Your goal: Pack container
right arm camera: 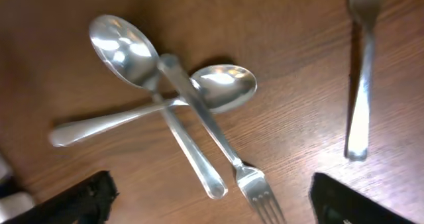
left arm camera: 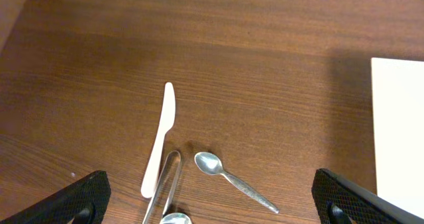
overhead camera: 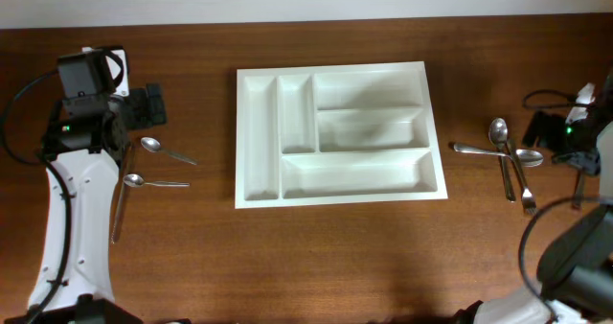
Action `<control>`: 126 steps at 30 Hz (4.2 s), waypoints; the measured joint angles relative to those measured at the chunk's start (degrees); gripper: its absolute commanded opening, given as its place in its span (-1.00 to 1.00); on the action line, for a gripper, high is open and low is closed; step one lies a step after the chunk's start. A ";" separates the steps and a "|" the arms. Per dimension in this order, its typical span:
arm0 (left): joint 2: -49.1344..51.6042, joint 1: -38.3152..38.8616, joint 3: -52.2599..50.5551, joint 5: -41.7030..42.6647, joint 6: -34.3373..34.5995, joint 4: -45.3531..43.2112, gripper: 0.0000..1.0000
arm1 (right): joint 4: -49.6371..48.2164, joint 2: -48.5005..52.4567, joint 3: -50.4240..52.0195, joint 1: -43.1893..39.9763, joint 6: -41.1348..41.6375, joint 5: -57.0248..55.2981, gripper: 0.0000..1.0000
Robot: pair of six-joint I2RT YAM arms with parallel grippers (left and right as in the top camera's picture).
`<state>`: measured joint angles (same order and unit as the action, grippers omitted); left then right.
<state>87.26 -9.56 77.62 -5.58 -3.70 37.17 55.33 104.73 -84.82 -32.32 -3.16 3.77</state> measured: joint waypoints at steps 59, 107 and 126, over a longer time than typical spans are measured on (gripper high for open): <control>0.39 0.00 0.02 -0.02 0.00 0.04 0.99 | 22.40 14.69 -21.86 2.19 -12.13 -0.90 -0.93; 0.39 0.00 0.02 -0.04 0.00 0.13 0.98 | 27.61 25.88 -53.75 33.05 -20.46 -4.35 0.05; 0.39 0.00 0.02 -0.04 0.00 0.13 0.99 | 17.59 23.93 -34.12 -13.14 -1.05 2.05 0.44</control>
<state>87.66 -9.56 77.65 -5.63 -3.70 37.30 72.93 128.66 -118.93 -45.45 -4.21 5.82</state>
